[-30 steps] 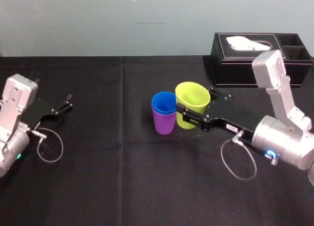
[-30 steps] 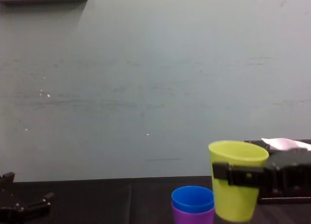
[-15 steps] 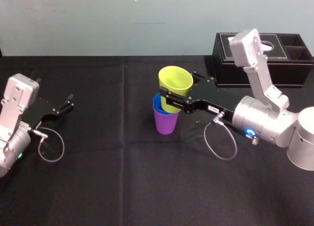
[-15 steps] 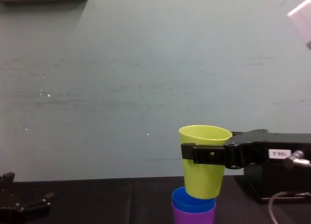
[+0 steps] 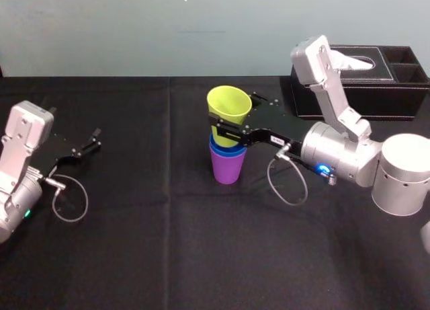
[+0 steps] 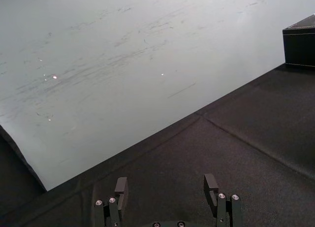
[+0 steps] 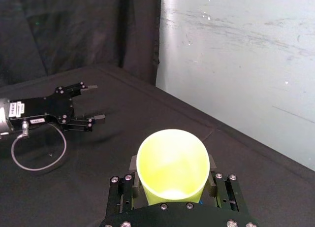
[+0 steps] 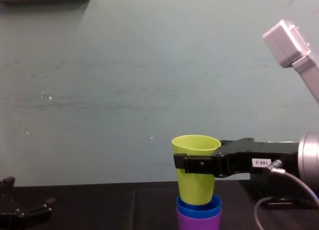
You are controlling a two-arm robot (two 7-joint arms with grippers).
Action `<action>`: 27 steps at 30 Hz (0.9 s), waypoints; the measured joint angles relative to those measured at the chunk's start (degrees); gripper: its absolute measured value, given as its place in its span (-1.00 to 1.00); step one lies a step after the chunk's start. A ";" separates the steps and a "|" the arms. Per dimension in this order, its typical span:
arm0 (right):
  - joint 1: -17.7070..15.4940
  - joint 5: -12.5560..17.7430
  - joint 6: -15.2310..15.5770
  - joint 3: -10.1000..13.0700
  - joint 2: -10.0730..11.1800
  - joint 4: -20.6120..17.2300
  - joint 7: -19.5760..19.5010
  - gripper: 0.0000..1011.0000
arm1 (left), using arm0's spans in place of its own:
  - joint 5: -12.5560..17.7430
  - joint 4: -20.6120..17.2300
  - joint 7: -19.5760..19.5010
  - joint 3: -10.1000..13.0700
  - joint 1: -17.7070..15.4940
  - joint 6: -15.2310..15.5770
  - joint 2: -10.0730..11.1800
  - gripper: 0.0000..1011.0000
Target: Stack the three plastic cups sequentially using one hand.
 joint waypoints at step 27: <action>0.28 -1.48 -3.25 -0.61 -2.31 6.74 0.78 0.46 | 0.00 0.00 0.00 0.00 0.00 0.00 0.00 1.00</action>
